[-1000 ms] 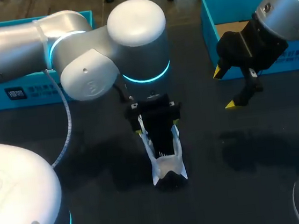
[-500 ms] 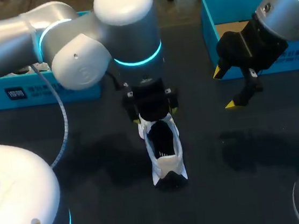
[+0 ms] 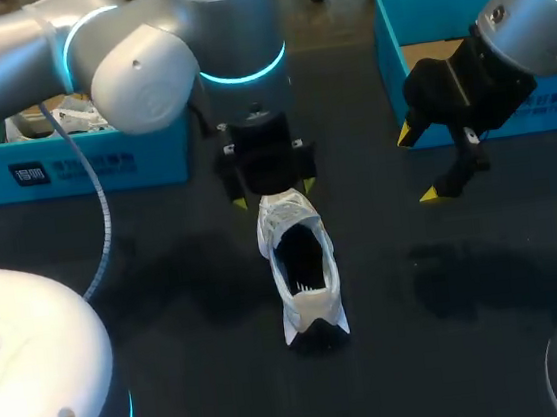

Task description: Take the shoe out of the shoebox, open the shoe tongue, remove and reinsert the insole, then place the shoe into the shoebox

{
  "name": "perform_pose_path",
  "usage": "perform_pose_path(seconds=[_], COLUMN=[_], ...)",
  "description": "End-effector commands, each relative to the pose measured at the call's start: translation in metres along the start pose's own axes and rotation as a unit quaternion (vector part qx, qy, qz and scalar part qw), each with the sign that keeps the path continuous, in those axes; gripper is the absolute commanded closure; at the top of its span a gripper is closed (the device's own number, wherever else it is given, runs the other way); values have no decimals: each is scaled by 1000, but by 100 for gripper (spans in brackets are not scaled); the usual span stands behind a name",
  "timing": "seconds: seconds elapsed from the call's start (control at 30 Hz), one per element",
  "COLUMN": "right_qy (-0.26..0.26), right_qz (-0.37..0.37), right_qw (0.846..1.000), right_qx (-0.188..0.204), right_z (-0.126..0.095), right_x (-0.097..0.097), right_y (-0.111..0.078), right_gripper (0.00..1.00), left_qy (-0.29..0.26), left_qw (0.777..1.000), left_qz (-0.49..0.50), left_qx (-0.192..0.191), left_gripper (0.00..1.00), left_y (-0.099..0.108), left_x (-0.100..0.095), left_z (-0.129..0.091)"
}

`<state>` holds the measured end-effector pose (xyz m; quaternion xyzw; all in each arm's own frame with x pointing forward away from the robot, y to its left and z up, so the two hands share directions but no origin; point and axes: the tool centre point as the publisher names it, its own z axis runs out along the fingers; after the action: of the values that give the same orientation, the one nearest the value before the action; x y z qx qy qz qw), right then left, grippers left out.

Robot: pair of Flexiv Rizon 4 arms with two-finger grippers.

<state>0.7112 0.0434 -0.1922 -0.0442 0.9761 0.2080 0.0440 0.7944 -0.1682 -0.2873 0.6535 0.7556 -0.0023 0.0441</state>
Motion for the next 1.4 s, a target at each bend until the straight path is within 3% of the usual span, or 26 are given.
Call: perform_pose_path(seconds=[0.03, 0.07, 0.1, 0.13, 0.27, 0.43, 0.53, 0.6, 0.63, 0.7, 1.1, 1.4], right_qy=[0, 0, 0, 0, 0, 0, 0, 0, 0, 0, 0, 0], right_qz=[1, 1, 1, 1, 1, 1, 1, 1, 1, 1, 1, 1], right_qw=[1000, 1000, 1000, 1000, 1000, 1000, 1000, 1000, 1000, 1000, 1000, 1000], right_qx=[1, 1, 1, 1, 1, 1, 1, 1, 1, 1, 1, 1], right_z=[2, 2, 2, 2, 2, 2, 2, 2, 2, 2, 2, 2], right_x=[-1, -1, -1, -1, -1, -1, -1, -1, -1, -1, -1, -1], right_y=[1, 1, 1, 1, 1, 1, 1, 1, 1, 1, 1, 1], right_gripper=[0, 0, 0, 0, 0, 0, 0, 0, 0, 0, 0, 0], left_qy=[11, 12, 13, 14, 16, 19, 20, 20, 21, 21, 22, 30], left_qw=[1000, 1000, 1000, 1000, 1000, 999, 999, 999, 999, 999, 998, 996], left_qz=[3, 5, 6, 8, 11, 9, 11, 12, 14, 18, 45, 55], left_qx=[6, 9, 10, 12, 16, 28, 32, 34, 36, 39, 47, 57], left_gripper=[33, 35, 49, 54, 56, 43, 18, 26, 25, 40, 45, 51], left_y=[2, 0, -1, -4, -10, -17, -20, -21, -22, -25, -40, -52], left_x=[-8, -8, -9, -10, -11, -13, -14, -15, -15, -15, -10, -10], left_z=[10, 12, 14, 16, 20, 28, 29, 30, 30, 30, 20, 30])
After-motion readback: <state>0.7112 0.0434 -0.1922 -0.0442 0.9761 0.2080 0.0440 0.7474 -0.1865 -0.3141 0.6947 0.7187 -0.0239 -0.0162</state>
